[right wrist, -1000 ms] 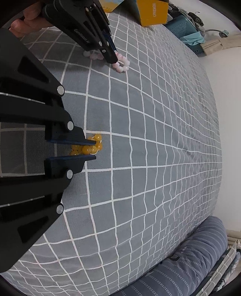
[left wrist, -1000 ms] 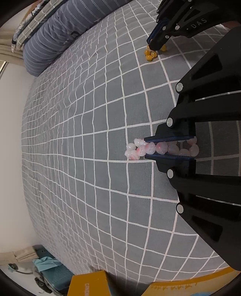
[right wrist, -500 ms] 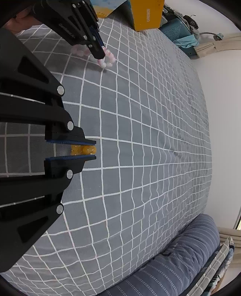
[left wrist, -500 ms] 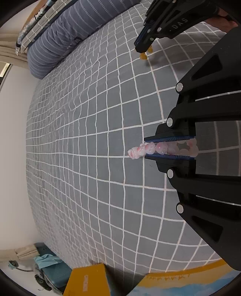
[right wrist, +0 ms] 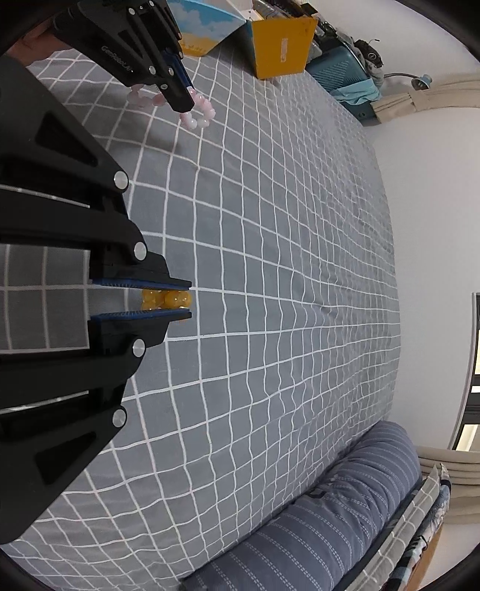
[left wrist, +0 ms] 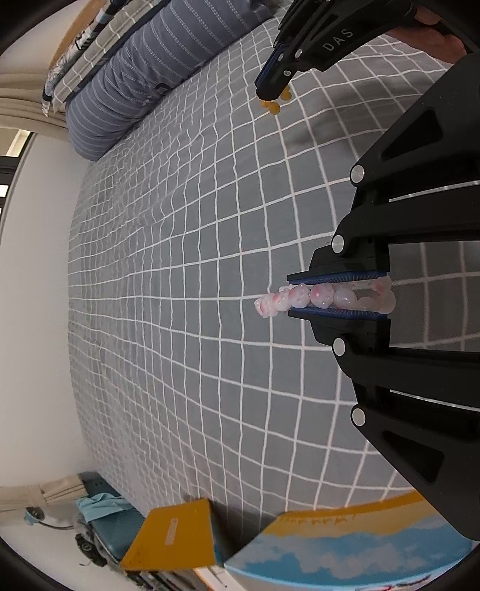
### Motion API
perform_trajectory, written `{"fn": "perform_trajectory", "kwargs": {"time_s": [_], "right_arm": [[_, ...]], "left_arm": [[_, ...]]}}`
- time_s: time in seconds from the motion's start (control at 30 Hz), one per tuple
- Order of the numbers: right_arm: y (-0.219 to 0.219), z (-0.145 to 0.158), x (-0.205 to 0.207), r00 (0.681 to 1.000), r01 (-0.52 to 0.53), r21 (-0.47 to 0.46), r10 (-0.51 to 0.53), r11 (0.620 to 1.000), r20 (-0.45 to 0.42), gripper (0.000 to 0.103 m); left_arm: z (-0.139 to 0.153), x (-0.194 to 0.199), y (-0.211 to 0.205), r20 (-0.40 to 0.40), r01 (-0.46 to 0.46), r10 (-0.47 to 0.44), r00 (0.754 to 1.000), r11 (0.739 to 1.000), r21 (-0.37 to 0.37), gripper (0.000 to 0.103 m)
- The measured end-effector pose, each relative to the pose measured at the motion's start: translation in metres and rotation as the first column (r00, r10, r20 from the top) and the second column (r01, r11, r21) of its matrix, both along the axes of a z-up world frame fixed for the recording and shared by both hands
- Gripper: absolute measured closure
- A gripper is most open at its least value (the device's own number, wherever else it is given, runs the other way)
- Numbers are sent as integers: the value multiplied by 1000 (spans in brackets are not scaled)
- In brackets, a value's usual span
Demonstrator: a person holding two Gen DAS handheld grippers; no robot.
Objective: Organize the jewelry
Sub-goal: 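Carry the pink-white and amber bead bracelets with both tools over the box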
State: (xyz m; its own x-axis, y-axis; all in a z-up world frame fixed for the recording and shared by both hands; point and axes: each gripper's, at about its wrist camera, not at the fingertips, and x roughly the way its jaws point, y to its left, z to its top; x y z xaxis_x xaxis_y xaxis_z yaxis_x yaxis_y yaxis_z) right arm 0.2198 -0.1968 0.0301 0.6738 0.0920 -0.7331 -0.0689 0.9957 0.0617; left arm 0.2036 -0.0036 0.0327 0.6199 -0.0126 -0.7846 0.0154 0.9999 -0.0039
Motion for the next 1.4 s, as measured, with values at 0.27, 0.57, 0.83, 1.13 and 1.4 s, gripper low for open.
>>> {"fn": "perform_trajectory", "kwargs": {"time_s": [0.27,0.57,0.83,1.13,1.4], "right_arm": [[16,5,-29,1000,-21,2,21,1000,12,94],[45,2,-44,998,-61,-7,61,998,2,94],[81,5,-55,995,-101,-10,101,995,8,94],[122,27,-68,990,-131,-25,132,991,41,94],[167,52,-82,981,-187,9,186,982,58,94]], "left_arm": [[4,-37,19,-2,-28,28,1000,1000,3,92],[5,-69,57,0,-95,95,995,995,20,92],[17,-88,85,33,-149,148,988,989,24,92],[41,-101,117,73,-204,203,976,979,3,92],[63,-122,142,99,-237,240,966,971,-37,92]]}}
